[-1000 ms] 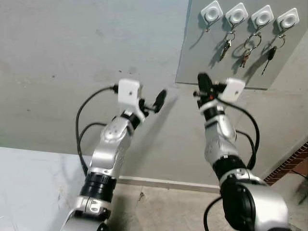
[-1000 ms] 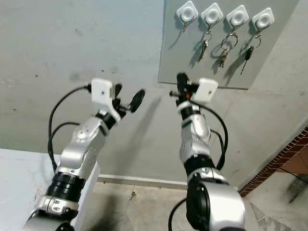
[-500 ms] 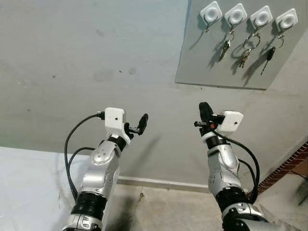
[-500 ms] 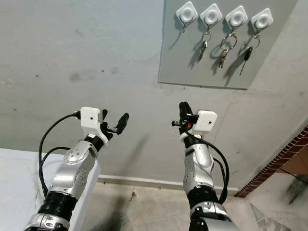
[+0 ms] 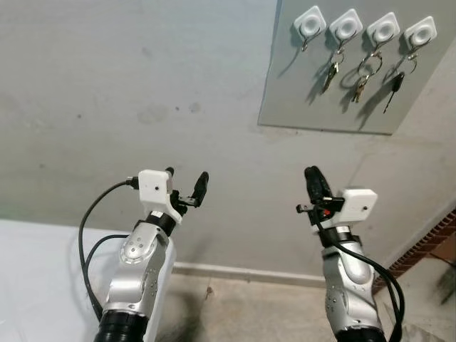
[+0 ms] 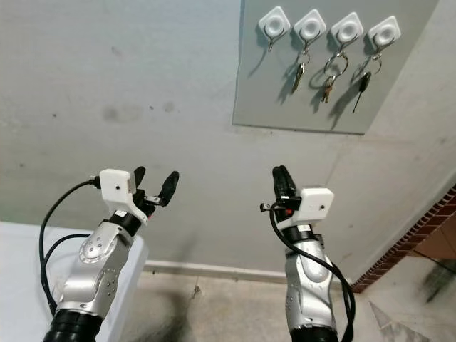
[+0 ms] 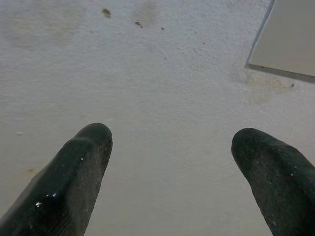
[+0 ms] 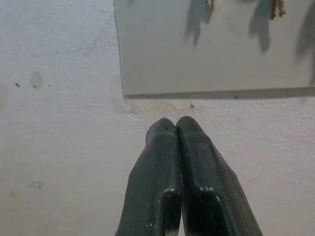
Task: Hang keys on a hook
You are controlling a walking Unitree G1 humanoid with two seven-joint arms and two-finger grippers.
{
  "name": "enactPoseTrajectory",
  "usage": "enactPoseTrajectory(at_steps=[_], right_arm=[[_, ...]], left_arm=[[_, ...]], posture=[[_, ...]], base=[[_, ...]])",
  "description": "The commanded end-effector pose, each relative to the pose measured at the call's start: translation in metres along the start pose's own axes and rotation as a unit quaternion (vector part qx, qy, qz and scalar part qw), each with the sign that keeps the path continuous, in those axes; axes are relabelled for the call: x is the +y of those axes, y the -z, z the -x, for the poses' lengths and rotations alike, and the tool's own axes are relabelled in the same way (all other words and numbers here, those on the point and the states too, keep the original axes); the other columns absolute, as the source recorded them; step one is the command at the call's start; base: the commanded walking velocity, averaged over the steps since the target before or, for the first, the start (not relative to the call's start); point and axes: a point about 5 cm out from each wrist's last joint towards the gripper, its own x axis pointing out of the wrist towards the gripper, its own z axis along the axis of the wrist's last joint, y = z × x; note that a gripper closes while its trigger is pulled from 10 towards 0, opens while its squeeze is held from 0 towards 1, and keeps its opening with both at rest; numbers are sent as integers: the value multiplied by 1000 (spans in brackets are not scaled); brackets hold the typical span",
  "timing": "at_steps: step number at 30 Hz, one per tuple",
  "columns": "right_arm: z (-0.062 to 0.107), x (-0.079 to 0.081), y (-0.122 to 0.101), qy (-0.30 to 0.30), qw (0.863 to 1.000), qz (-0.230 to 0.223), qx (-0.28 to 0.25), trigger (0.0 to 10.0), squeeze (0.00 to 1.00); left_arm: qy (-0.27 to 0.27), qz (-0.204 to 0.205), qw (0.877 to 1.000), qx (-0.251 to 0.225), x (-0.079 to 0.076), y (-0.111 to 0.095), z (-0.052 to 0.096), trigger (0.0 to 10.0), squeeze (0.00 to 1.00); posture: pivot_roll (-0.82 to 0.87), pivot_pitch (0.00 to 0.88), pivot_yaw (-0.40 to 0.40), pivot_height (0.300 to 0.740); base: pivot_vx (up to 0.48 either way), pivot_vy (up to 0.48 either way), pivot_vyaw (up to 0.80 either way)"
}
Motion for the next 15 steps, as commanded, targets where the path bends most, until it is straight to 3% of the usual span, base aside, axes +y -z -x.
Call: enactPoseTrajectory(at_steps=[1, 12, 15], right_arm=[[-2, 3, -6, -10, 1000, 8, -6, 10000, 0], [4, 9, -5, 1, 1000, 12, 18, 10000, 0], [3, 10, -6, 0, 1000, 11, 20, 10000, 0]], left_arm=[[5, -7, 1000, -13, -1, -7, 0, 10000, 0], [0, -1, 1000, -7, -5, -3, 9, 10000, 0], [0, 0, 1000, -5, -5, -4, 9, 10000, 0]], posture=[[-38, 0, -12, 715], [-21, 0, -16, 715], [-19, 0, -20, 715]], base=[[0, 0, 0], [0, 0, 0], [0, -310, 0]])
